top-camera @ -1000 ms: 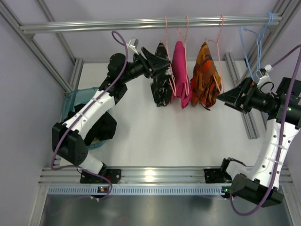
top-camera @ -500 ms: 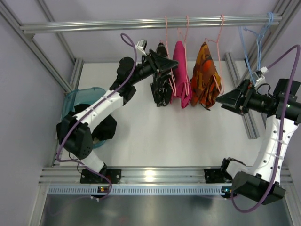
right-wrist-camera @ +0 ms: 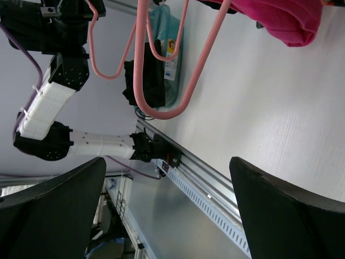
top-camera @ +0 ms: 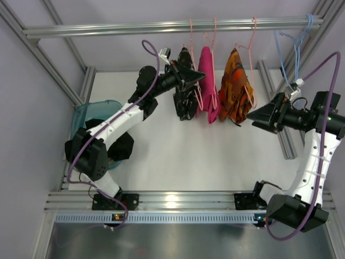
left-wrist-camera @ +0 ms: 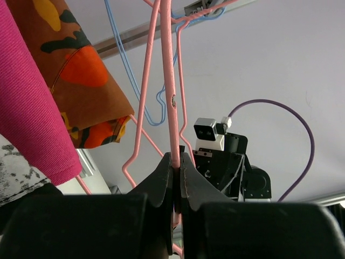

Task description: Remove the trousers from the hanger

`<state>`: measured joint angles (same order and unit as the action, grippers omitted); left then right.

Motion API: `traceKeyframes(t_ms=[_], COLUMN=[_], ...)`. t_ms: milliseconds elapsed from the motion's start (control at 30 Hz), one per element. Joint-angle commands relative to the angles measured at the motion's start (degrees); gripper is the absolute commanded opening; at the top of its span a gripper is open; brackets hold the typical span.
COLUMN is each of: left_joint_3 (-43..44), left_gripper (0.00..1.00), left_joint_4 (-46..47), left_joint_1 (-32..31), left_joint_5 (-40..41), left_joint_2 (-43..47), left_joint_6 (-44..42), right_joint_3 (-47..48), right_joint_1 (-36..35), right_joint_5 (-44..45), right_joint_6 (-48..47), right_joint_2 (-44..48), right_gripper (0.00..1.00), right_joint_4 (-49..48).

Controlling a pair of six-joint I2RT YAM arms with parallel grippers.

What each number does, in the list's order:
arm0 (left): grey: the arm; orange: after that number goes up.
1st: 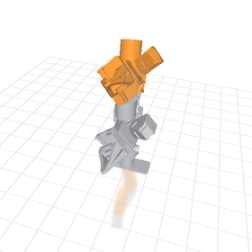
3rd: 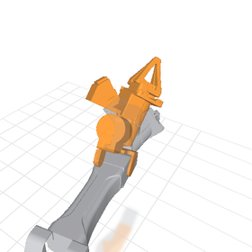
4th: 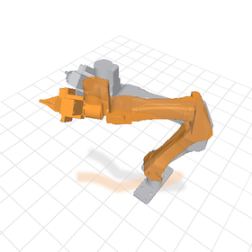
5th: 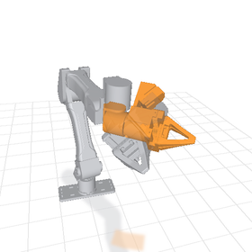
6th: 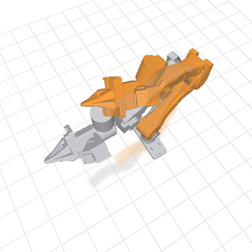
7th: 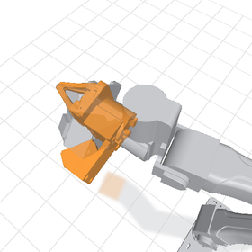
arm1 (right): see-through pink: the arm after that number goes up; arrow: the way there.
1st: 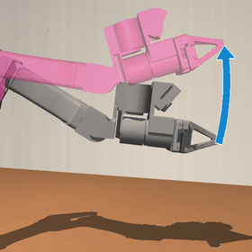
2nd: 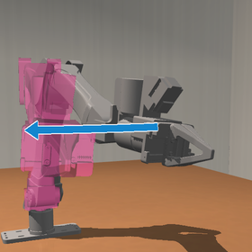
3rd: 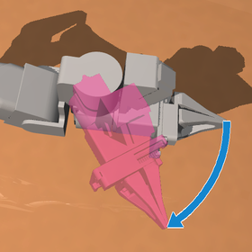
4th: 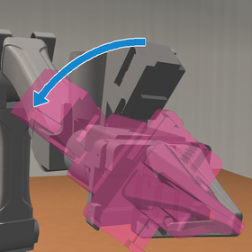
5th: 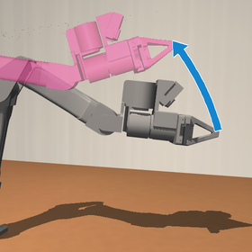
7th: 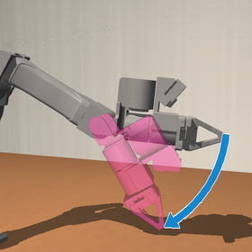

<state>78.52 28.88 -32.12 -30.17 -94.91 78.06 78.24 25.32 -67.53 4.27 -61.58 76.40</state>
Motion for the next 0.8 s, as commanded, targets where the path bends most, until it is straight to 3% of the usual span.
traceKeyframes(t_ms=[0, 367, 533, 600, 700, 733, 767], left_joint_3=[5.14, 12.97, 12.19, 9.13, 2.62, 1.12, -1.59], left_gripper=[0.0, 0.0, 0.0, 0.0, 0.0, 0.0, 0.0], left_joint_4=[11.27, 13.66, 13.66, 13.57, 12.78, 12.86, 12.78], left_joint_1=[-0.31, -0.31, -0.31, -0.31, -0.49, -0.49, -0.58], left_joint_5=[-1.03, -3.57, -5.86, -6.91, -6.48, -6.65, -6.65], left_joint_2=[2.28, 2.89, 4.64, 7.02, 11.14, 13.07, 13.87], left_joint_6=[-2.39, -5.02, -6.87, -7.4, -8.54, -8.71, -8.98], right_joint_3=[-1.07, 0.51, 0.95, 1.56, 3.24, 2.98, 2.36], right_joint_1=[0.78, 0.78, 0.78, 0.78, 0.43, 0.26, -0.18], right_joint_5=[-6.47, -12.62, -20.53, -21.94, -21.16, -20.55, -19.67], right_joint_6=[-2.08, -1.28, 1.93, 8.7, 25.83, 36.14, 42.07], right_joint_2=[0.67, 0.85, 0.67, 1.37, 3.22, 3.92, 5.4], right_gripper=[0.99, 0.99, 0.99, 0.99, 0.99, 0.99, 0.99], right_joint_4=[2.62, 0.59, -4.22, -10.97, -29.86, -42.78, -49.79])
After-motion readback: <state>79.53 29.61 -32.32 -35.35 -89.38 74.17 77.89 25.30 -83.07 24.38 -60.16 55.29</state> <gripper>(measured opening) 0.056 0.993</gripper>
